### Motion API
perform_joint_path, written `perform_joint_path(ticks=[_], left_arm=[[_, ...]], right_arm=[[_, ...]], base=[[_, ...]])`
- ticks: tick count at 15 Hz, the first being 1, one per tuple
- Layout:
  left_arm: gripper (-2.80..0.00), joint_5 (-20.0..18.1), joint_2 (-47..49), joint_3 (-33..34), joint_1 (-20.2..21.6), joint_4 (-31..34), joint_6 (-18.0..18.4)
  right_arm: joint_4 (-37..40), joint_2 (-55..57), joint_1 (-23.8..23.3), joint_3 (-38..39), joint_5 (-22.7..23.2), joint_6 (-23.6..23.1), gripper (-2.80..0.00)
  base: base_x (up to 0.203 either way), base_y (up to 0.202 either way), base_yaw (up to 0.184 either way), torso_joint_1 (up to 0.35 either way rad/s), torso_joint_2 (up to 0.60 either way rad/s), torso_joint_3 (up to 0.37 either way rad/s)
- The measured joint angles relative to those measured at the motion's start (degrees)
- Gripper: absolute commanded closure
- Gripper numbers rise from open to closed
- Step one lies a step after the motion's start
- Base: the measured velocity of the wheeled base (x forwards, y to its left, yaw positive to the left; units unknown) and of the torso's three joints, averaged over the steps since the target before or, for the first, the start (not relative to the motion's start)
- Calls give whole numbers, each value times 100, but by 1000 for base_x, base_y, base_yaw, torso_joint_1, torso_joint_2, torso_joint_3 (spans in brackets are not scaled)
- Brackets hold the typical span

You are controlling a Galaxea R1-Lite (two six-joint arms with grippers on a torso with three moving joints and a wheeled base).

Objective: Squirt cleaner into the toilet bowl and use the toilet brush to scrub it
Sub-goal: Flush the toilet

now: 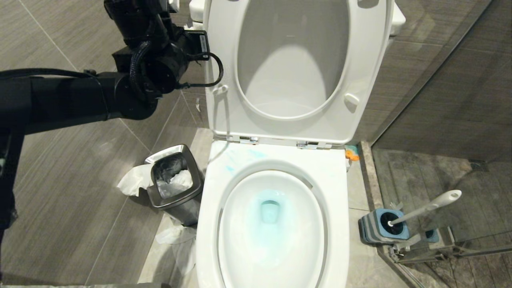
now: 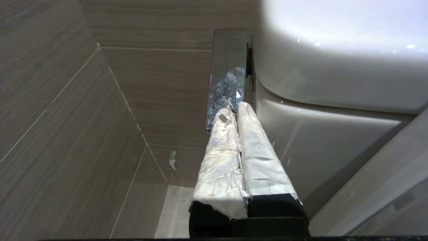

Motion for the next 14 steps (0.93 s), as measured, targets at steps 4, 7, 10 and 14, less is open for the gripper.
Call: perform_joint_path(ticks=[4,7,10,14], left_arm=[[0,-44,240,-28,11,173,9],[0,-55,407,-38,17,367,11],[0,-55,511,-41,17,350,13],[0,-63,522,-43,22,292,17]], right_arm=[[0,0,0,0,2,0,0],[-2,0,0,0,0,1,0],[-2,0,0,0,2,0,0],[-1,0,0,0,0,1,0]], base=[[0,0,0,0,0,0],[0,0,0,0,0,0],[0,0,0,0,0,0],[0,0,0,0,0,0]])
